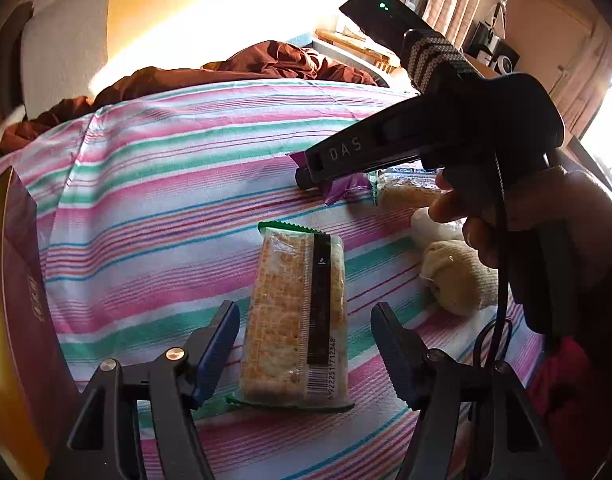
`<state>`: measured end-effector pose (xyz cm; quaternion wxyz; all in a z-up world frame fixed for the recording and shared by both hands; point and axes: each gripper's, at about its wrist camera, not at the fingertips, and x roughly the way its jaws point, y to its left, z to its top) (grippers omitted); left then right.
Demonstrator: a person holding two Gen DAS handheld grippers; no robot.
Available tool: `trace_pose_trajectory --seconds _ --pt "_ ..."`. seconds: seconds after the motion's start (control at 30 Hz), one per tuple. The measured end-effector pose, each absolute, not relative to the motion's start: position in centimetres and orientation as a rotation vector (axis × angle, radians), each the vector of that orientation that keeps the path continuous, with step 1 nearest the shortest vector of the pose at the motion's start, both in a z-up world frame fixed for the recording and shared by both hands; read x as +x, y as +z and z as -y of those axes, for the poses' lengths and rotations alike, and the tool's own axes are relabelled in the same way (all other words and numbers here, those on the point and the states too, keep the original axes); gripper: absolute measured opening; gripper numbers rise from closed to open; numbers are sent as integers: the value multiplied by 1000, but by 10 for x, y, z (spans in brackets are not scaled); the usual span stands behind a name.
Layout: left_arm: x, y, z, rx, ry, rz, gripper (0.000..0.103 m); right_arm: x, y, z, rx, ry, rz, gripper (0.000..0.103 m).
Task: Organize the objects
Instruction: 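Lift the cracker packet with the left gripper while the right gripper grasps a purple sachet, then carry the cracker packet into the gold tray and open the left gripper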
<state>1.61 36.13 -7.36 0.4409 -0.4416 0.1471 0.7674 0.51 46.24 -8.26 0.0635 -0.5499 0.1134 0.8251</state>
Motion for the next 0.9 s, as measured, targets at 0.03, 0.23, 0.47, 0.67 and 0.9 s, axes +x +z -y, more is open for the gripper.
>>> trace_pose_trajectory --seconds 0.03,0.23,0.47,0.67,0.9 --pt "17 -73 -364 -1086 1916 -395 69 5 -83 -463 -1662 2491 -340 38" --pt "15 -76 -383 -1074 1928 -518 69 6 -81 -461 -1667 2490 -326 40" --pt "10 -83 -385 -1055 1957 -541 49 8 -80 -453 -1659 2502 -253 40" --pt "14 -85 -377 -1026 1990 -510 49 10 -81 -449 -1655 2511 -243 40" --pt "25 -86 -368 -1002 2002 -512 49 9 -79 -450 -1650 2509 -250 40"
